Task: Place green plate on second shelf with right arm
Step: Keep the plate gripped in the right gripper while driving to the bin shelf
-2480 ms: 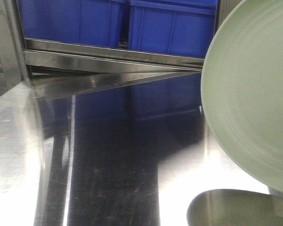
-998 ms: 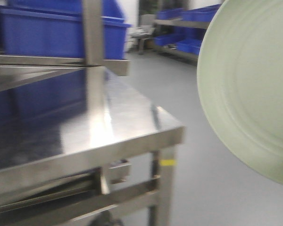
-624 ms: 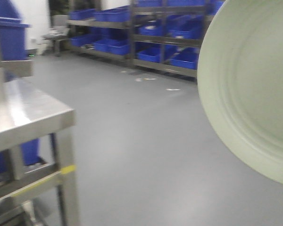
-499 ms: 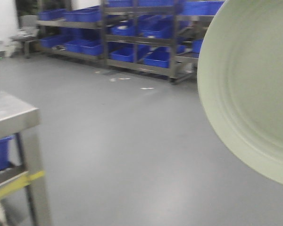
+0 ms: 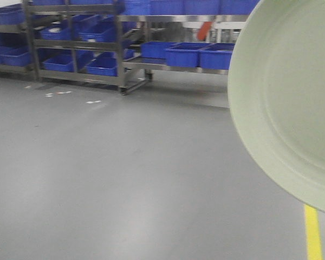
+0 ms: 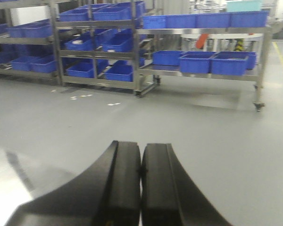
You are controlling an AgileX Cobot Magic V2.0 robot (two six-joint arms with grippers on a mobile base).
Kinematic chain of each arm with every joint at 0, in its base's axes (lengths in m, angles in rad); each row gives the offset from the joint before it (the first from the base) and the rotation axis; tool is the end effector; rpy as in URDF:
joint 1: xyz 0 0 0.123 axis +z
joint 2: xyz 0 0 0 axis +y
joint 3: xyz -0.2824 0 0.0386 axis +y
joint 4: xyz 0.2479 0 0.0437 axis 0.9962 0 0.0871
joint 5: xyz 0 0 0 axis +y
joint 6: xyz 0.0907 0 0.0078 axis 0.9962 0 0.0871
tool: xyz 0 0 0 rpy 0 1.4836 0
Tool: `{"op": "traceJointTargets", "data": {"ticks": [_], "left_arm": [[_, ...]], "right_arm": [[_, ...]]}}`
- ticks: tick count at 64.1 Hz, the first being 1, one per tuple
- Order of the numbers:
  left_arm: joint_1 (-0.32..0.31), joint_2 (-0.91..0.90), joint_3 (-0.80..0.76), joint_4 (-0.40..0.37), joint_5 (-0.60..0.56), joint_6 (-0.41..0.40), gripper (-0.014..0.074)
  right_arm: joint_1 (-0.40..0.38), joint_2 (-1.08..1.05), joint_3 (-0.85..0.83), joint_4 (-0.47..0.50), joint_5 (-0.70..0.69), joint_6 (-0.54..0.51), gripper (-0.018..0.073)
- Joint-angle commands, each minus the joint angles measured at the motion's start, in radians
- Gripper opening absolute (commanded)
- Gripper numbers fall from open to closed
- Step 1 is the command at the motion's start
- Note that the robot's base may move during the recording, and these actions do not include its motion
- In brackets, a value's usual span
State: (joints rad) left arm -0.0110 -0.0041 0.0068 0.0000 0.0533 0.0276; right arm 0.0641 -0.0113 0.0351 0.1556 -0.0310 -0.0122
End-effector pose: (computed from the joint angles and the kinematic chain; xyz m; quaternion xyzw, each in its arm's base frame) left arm 0.0565 -0.0006 0.2062 0.0134 0.6959 0.0060 0.7180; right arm 0.0566 0.0032 0.2046 0.0284 0.6725 0.0750 0.7357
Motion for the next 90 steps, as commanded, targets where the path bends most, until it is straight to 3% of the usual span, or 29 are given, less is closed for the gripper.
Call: {"op": "traceJointTargets", "data": {"ticks": [1, 90], "left_arm": [[-0.005, -0.015, 0.04, 0.0, -0.081, -0.002, 0.013], [-0.005, -0.015, 0.04, 0.0, -0.081, -0.002, 0.013]], "right_arm": [[-0.006, -0.011, -0.026, 0.012, -0.112, -0.001, 0.0058], [-0.005, -0.011, -0.026, 0.012, -0.112, -0.001, 0.0058]]}}
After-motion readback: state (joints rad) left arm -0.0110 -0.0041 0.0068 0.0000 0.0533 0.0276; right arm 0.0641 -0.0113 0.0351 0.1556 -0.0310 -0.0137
